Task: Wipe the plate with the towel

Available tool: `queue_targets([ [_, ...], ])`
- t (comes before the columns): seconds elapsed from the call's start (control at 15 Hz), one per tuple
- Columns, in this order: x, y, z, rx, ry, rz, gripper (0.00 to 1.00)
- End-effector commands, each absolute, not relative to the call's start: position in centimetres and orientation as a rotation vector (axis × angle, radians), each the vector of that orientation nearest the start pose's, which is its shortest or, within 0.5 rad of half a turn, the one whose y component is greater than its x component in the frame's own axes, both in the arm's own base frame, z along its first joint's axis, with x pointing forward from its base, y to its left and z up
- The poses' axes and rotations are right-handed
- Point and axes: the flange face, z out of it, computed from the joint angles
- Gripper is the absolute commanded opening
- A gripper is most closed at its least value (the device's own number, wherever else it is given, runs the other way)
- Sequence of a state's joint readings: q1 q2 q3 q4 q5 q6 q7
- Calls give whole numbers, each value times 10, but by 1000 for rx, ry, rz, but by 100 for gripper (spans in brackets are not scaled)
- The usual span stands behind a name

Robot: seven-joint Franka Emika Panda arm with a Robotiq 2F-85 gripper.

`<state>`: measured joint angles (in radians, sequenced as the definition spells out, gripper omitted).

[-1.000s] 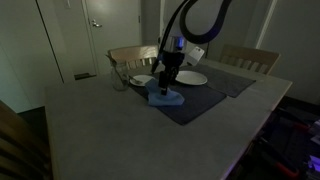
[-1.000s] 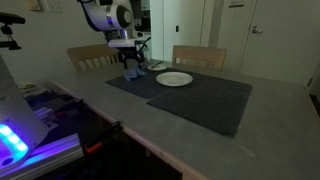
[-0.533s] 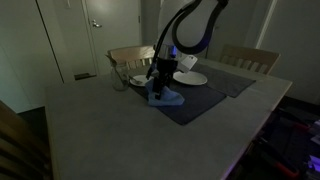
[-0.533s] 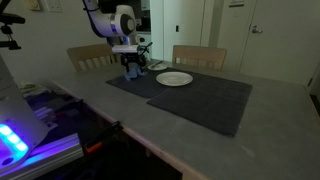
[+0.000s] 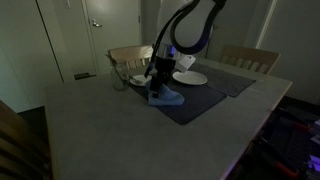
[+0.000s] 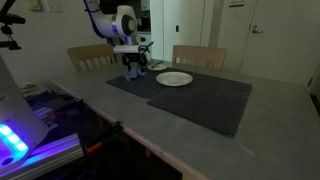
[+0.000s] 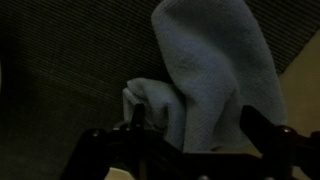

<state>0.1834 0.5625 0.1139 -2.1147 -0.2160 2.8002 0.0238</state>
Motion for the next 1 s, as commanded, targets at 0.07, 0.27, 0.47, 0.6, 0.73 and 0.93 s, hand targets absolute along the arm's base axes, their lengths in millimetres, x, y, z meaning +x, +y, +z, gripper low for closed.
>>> queue_targets([
  [0.07, 555, 182, 151, -3107, -665, -147, 70],
  [0.27, 553, 182, 150, -3151, -610, -127, 47],
  [0.47, 555, 181, 152, -3208, -550, -114, 27],
  [0.6, 557, 183, 156, -3231, -525, -115, 13],
  [0.73, 562, 181, 161, -3252, -512, -118, 2],
  [0.93, 571, 177, 170, -3290, -496, -137, 4],
])
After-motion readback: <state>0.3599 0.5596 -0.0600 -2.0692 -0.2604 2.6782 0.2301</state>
